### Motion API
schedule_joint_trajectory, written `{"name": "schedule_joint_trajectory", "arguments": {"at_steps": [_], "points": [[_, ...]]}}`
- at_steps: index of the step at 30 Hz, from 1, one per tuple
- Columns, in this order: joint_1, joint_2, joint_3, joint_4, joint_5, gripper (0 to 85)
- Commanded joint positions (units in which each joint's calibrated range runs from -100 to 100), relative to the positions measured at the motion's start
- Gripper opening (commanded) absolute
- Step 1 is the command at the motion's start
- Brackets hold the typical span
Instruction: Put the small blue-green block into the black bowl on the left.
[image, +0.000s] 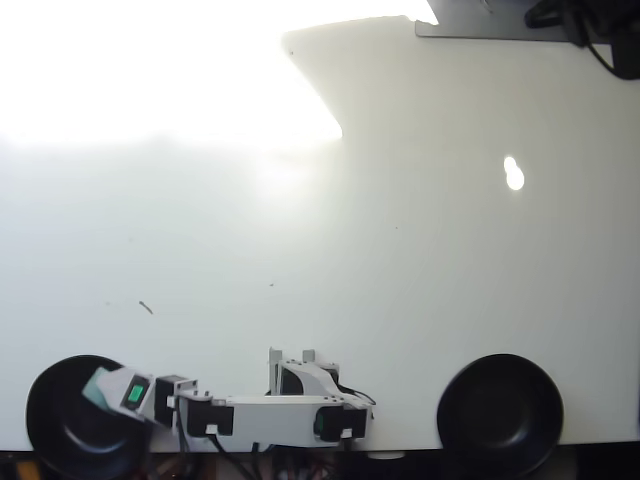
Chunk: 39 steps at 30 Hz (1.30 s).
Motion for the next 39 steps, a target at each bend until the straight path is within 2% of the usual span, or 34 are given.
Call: {"name": "schedule_joint_trajectory", "arguments": {"at_steps": [1,6,9,12,14,17,21,27,33,34,36,39], "points": [[1.3,1.3,4.2,0.3,-3.2,3.1],[2.9,3.5,3.9,2.1,-8.9,3.2],[3.6,4.1,3.9,4.2,-13.8,3.2],[4.0,5.4,3.5,7.0,-20.1,3.2],[4.2,6.7,3.6,8.8,-22.3,3.2],[4.8,8.1,4.0,10.2,-22.4,3.2],[5.4,9.2,4.0,10.6,-19.1,3.1],[6.0,10.3,3.7,12.3,-20.7,3.2],[6.2,10.1,3.6,11.9,-20.5,3.2],[6.2,10.1,3.6,11.9,-20.4,9.2],[6.2,10.3,4.1,10.2,-20.1,31.4],[6.1,10.3,4.1,10.1,-19.1,42.8]]}}
